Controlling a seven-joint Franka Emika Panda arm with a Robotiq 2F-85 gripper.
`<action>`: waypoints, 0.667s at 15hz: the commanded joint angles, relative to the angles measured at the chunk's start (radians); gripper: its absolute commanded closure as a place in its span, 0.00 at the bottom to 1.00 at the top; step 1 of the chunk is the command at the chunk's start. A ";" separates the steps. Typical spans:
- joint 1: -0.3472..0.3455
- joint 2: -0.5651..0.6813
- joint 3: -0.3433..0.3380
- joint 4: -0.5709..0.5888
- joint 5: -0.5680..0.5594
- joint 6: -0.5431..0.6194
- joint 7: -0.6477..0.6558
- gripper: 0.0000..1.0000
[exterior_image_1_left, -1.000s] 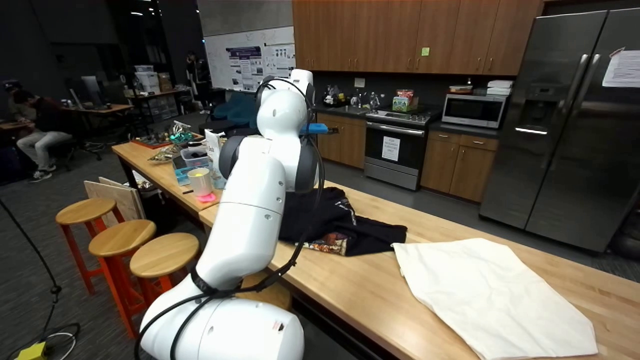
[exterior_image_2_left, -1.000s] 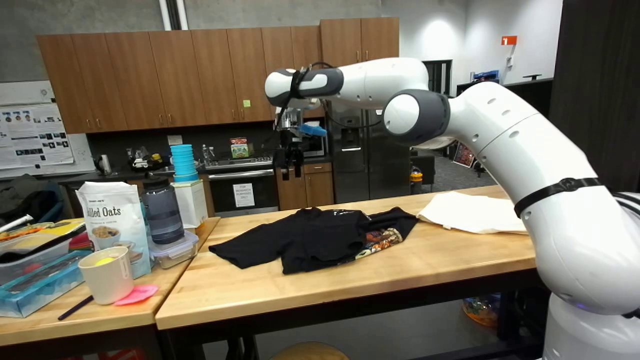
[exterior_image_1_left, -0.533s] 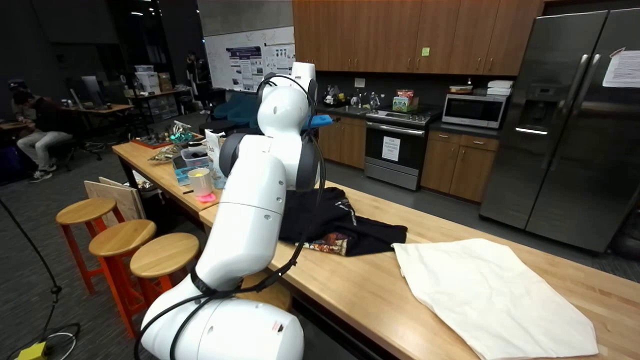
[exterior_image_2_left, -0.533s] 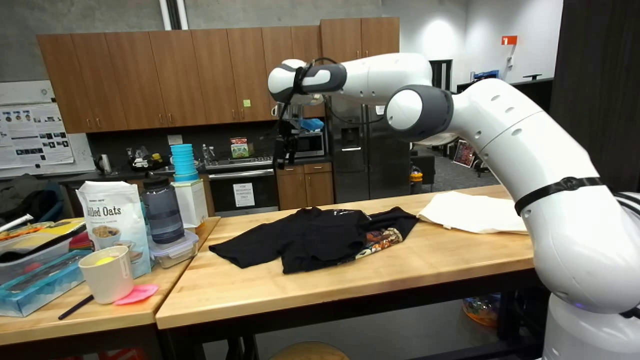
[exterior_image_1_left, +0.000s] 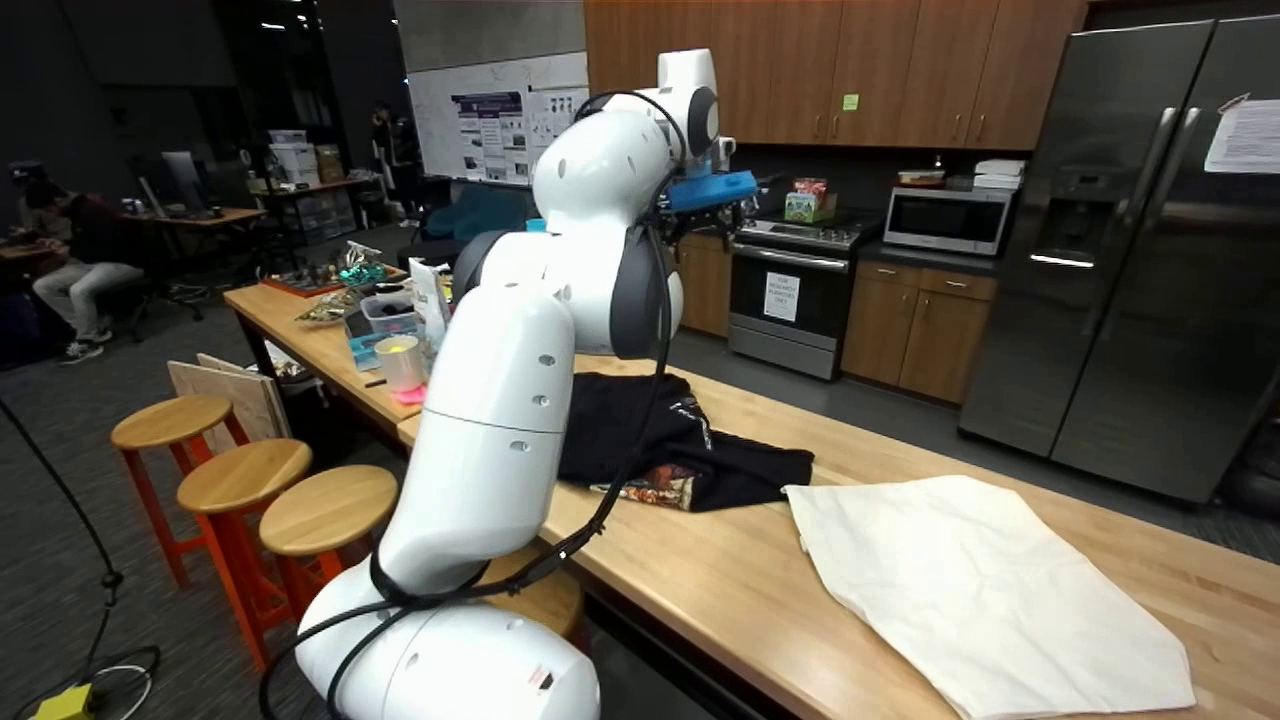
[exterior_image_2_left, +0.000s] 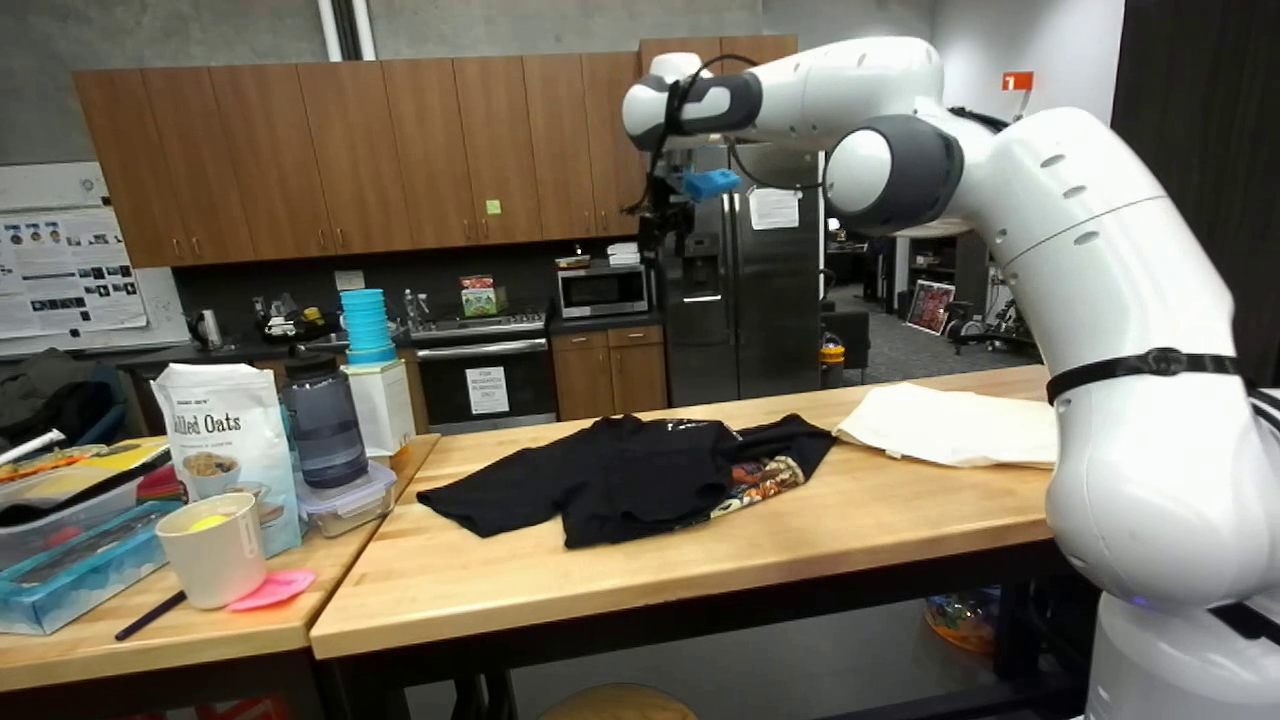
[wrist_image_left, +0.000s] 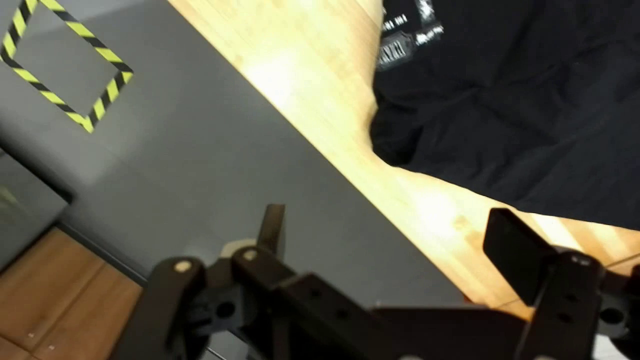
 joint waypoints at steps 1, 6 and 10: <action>-0.087 -0.121 -0.053 -0.211 0.012 0.026 0.086 0.00; -0.126 -0.126 -0.025 -0.337 0.136 -0.029 0.120 0.00; -0.092 -0.106 0.028 -0.397 0.213 -0.015 0.077 0.00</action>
